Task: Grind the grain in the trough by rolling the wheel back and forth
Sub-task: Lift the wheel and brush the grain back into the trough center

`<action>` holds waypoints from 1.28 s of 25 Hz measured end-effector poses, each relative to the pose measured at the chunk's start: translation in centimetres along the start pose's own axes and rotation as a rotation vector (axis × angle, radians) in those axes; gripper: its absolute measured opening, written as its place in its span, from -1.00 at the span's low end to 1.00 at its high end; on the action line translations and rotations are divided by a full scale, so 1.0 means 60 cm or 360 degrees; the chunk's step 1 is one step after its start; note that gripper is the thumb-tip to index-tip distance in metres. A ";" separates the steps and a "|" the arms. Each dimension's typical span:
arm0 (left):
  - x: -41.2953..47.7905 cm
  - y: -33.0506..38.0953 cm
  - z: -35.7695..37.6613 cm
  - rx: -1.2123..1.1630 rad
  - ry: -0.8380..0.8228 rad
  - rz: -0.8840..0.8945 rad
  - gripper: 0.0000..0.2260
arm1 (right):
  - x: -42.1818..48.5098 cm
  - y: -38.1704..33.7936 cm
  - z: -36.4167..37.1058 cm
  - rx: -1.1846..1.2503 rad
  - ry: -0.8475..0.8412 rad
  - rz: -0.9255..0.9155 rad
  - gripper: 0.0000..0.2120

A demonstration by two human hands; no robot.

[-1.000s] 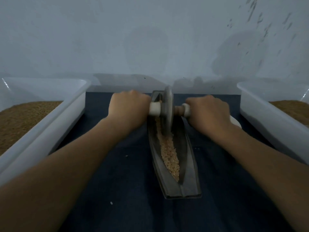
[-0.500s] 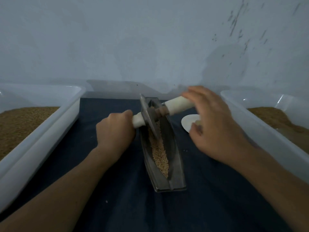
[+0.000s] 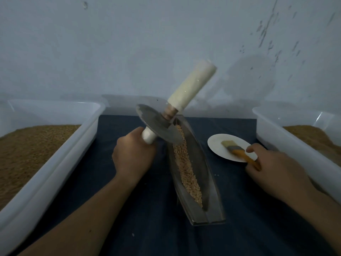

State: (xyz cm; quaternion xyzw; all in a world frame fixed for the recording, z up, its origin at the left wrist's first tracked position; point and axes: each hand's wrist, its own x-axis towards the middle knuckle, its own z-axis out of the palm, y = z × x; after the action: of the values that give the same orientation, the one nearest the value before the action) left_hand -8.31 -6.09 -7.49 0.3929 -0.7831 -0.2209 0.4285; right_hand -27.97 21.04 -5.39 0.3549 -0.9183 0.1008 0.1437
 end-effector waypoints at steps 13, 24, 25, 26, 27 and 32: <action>0.009 -0.012 -0.007 -0.0403 0.0004 -0.0182 -0.84 | 0.070 -0.190 -0.096 0.0575 0.0594 -0.0781 -0.84; 0.014 -0.014 -0.013 -0.0521 0.0072 -0.0275 -0.85 | 0.031 -0.238 -0.054 0.0084 -0.0011 -0.0888 -0.74; 0.014 -0.014 -0.013 -0.0507 0.0075 -0.0279 -0.85 | 0.014 -0.234 -0.062 0.0104 -0.0063 -0.0891 -0.75; 0.015 -0.014 -0.012 -0.0496 0.0078 -0.0283 -0.84 | -0.005 -0.232 -0.072 0.0133 -0.0103 -0.0890 -0.74; 0.015 -0.014 -0.011 -0.0491 0.0077 -0.0285 -0.84 | -0.021 -0.230 -0.082 0.0158 -0.0129 -0.0877 -0.73; 0.013 -0.017 -0.008 -0.0493 0.0014 -0.0227 -0.83 | -0.008 -0.225 -0.124 0.0252 0.0113 -0.0833 -0.69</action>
State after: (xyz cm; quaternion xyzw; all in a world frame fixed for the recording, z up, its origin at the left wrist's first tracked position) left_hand -7.75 -7.34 -7.54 0.3777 -0.7080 -0.3669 0.4706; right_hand -17.00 13.64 2.55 0.5864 -0.7790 0.1440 0.1689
